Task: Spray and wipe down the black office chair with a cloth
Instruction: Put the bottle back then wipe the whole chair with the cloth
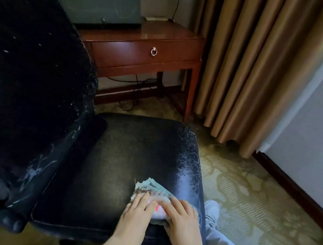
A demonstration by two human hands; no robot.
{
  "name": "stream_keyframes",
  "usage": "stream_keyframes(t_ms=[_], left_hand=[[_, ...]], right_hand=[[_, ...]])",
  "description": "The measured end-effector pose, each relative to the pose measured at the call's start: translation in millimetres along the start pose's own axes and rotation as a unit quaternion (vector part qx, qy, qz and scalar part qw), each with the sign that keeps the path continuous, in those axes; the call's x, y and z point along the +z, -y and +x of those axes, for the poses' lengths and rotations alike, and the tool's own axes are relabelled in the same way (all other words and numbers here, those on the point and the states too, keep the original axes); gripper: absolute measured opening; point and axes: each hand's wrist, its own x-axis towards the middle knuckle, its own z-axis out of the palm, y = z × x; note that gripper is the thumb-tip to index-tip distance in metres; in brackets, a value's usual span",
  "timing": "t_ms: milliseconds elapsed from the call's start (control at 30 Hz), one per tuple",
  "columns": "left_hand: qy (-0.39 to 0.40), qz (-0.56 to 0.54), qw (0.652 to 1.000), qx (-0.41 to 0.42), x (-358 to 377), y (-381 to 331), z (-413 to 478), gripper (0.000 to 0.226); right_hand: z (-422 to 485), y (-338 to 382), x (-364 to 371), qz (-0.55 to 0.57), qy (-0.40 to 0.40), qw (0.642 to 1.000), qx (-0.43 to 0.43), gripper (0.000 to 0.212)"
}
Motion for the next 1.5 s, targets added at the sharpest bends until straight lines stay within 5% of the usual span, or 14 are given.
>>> stream_keyframes(t_ms=[367,700,1033,1300,1500], left_hand=[[-0.088,-0.019,0.996,0.023,-14,25,264,0.061],[-0.106,0.108,0.989,-0.005,-26,44,445,0.044],[0.008,-0.036,0.997,0.072,-24,4,300,0.062],[0.057,-0.040,0.995,0.078,1,-43,143,0.046],[0.055,-0.089,0.992,0.064,-1,-42,34,0.048]], right_hand=[[230,-127,5,0.019,-0.075,0.997,0.005,0.053],[388,-206,12,0.136,0.000,0.990,0.042,0.050],[241,-171,-4,0.134,0.009,0.991,0.026,0.053],[67,-107,-27,0.169,-0.063,0.983,0.039,0.037],[-12,-41,-5,0.107,-0.036,0.985,0.130,0.039]])
